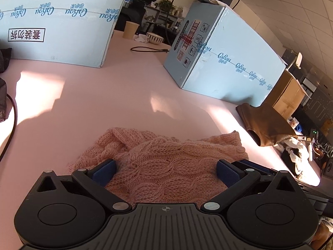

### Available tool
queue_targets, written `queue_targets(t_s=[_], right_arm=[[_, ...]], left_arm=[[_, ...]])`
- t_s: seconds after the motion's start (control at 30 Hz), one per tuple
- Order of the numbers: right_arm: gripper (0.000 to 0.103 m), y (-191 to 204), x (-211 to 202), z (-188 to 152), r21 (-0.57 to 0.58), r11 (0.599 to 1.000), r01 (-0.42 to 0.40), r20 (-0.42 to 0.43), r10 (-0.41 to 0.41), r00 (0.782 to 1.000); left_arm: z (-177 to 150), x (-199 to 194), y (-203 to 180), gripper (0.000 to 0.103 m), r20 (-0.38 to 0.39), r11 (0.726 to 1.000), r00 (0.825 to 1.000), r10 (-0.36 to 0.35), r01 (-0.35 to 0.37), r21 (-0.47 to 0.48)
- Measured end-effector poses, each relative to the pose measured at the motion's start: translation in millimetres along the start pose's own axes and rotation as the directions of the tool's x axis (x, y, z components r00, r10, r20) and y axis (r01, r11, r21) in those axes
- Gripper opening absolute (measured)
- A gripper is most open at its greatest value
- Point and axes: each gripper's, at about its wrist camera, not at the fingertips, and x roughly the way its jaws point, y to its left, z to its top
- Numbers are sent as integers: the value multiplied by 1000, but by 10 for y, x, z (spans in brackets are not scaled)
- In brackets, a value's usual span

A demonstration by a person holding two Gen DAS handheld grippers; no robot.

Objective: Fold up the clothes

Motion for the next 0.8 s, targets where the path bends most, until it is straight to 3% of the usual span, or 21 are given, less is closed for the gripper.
queue_targets(t_s=[0.3, 0.6, 0.8], right_arm=[[88, 26, 103, -76, -61, 997, 42, -34, -44, 998], [92, 100, 149, -93, -120, 990, 70, -60, -77, 995], [92, -25, -61, -11, 6, 1000, -25, 22, 25, 999]], left_arm=[[-43, 86, -59, 103, -22, 996, 998, 59, -57, 70], [-37, 131, -40, 103, -33, 995, 998, 61, -59, 84], [52, 47, -22, 103, -47, 999, 999, 20, -18, 49]])
